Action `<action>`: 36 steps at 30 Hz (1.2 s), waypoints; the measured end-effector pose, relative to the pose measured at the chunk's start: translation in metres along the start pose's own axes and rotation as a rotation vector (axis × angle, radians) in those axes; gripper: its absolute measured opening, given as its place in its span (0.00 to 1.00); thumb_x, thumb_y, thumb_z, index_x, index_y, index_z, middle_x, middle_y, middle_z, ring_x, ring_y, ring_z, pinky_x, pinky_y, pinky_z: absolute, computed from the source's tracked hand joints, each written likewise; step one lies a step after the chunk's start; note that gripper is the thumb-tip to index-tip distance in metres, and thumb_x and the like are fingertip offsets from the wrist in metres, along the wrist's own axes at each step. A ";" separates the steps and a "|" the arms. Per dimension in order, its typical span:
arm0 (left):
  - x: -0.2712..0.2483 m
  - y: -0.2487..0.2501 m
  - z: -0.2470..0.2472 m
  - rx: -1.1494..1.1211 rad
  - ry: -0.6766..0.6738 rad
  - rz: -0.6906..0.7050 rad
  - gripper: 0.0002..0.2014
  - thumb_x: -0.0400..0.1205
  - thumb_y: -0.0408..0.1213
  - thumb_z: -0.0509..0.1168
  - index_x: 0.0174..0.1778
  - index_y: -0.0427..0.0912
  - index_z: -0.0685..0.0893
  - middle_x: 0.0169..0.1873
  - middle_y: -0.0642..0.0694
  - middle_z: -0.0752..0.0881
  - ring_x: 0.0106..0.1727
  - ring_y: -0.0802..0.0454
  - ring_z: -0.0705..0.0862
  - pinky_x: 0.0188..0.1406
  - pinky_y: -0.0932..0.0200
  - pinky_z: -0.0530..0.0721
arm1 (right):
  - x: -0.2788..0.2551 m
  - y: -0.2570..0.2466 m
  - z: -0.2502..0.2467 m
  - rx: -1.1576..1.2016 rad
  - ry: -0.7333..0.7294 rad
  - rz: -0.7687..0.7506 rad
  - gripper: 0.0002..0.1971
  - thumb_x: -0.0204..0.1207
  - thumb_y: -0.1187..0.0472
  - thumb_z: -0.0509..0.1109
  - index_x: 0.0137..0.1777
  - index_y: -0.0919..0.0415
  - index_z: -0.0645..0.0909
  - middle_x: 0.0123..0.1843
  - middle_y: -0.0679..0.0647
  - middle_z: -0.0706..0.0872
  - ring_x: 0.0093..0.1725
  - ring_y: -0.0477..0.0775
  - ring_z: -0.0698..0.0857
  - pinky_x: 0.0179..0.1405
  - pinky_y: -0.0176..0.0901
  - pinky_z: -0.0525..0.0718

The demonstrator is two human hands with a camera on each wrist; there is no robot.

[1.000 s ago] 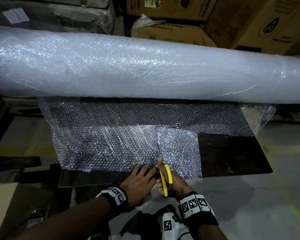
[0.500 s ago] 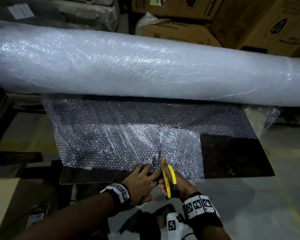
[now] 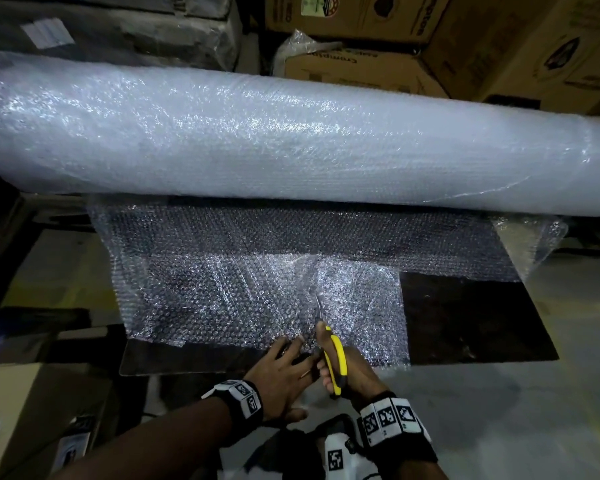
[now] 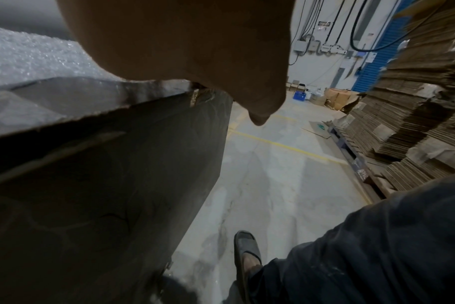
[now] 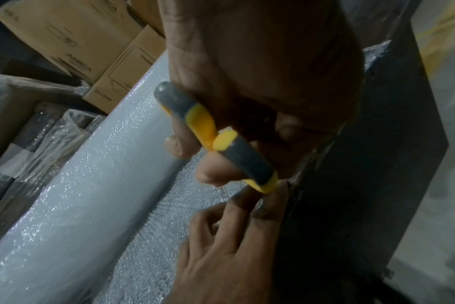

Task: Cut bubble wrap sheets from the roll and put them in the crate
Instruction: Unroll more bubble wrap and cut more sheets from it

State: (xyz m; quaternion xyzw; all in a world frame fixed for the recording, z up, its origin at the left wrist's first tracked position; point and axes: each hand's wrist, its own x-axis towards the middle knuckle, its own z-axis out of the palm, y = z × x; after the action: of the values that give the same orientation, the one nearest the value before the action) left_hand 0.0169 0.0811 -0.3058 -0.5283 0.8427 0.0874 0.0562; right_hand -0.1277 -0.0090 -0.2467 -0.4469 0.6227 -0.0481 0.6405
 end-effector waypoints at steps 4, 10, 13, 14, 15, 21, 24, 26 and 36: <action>0.000 -0.001 -0.001 -0.015 -0.013 0.009 0.38 0.65 0.73 0.66 0.64 0.50 0.81 0.64 0.47 0.83 0.69 0.31 0.79 0.67 0.30 0.78 | 0.006 -0.006 0.004 0.008 -0.019 0.077 0.42 0.58 0.18 0.67 0.29 0.65 0.80 0.21 0.57 0.79 0.17 0.55 0.79 0.19 0.37 0.75; -0.001 -0.003 -0.003 0.011 0.052 0.022 0.40 0.61 0.73 0.68 0.64 0.51 0.79 0.64 0.49 0.82 0.68 0.33 0.77 0.66 0.31 0.79 | 0.011 -0.015 0.004 0.021 -0.059 0.129 0.41 0.60 0.19 0.66 0.34 0.64 0.79 0.21 0.55 0.78 0.18 0.55 0.77 0.20 0.38 0.75; -0.001 -0.003 -0.005 0.012 0.076 0.017 0.41 0.60 0.74 0.68 0.65 0.52 0.80 0.63 0.51 0.82 0.67 0.34 0.78 0.64 0.32 0.82 | 0.009 -0.015 0.002 0.002 -0.021 0.100 0.38 0.69 0.23 0.64 0.33 0.65 0.77 0.19 0.54 0.76 0.16 0.53 0.76 0.16 0.35 0.73; -0.001 -0.003 -0.005 0.012 0.068 0.018 0.41 0.60 0.74 0.67 0.65 0.53 0.80 0.63 0.51 0.82 0.67 0.34 0.79 0.64 0.32 0.81 | 0.009 -0.015 0.003 -0.001 -0.022 0.098 0.39 0.68 0.23 0.65 0.33 0.65 0.78 0.20 0.55 0.76 0.16 0.53 0.76 0.16 0.35 0.74; -0.002 -0.003 -0.004 0.017 0.054 0.021 0.40 0.61 0.74 0.67 0.65 0.53 0.80 0.63 0.51 0.83 0.67 0.34 0.80 0.64 0.32 0.81 | 0.008 -0.016 0.004 0.000 -0.026 0.104 0.40 0.65 0.22 0.65 0.32 0.66 0.79 0.20 0.55 0.77 0.17 0.54 0.77 0.17 0.36 0.75; -0.002 -0.004 -0.004 0.032 0.031 0.025 0.37 0.62 0.73 0.67 0.61 0.54 0.84 0.61 0.50 0.83 0.67 0.34 0.82 0.63 0.32 0.82 | 0.009 -0.019 0.001 0.037 -0.141 0.157 0.46 0.57 0.16 0.61 0.36 0.66 0.82 0.26 0.57 0.81 0.22 0.56 0.80 0.24 0.41 0.80; -0.001 -0.003 -0.006 0.030 0.021 0.033 0.38 0.63 0.72 0.67 0.64 0.52 0.79 0.63 0.50 0.81 0.68 0.33 0.80 0.63 0.31 0.82 | 0.007 -0.014 -0.007 0.046 -0.149 0.145 0.47 0.58 0.16 0.62 0.41 0.66 0.82 0.29 0.58 0.81 0.24 0.57 0.80 0.27 0.42 0.81; 0.000 -0.004 -0.008 0.042 0.008 0.037 0.39 0.64 0.71 0.67 0.66 0.52 0.76 0.63 0.51 0.80 0.67 0.33 0.79 0.62 0.32 0.82 | 0.006 -0.012 -0.009 0.043 -0.130 0.151 0.46 0.59 0.17 0.61 0.40 0.67 0.81 0.28 0.58 0.80 0.23 0.56 0.79 0.26 0.41 0.80; 0.001 -0.023 -0.015 0.111 0.335 0.097 0.13 0.81 0.51 0.64 0.56 0.48 0.83 0.58 0.47 0.84 0.60 0.40 0.83 0.55 0.42 0.81 | 0.000 -0.004 -0.014 0.055 -0.132 0.169 0.45 0.56 0.17 0.59 0.37 0.66 0.79 0.24 0.57 0.77 0.21 0.54 0.77 0.22 0.37 0.77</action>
State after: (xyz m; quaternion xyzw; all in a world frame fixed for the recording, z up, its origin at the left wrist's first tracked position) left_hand 0.0370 0.0675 -0.2933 -0.4904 0.8682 -0.0457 -0.0603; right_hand -0.1378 -0.0188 -0.2412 -0.3771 0.6130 0.0186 0.6940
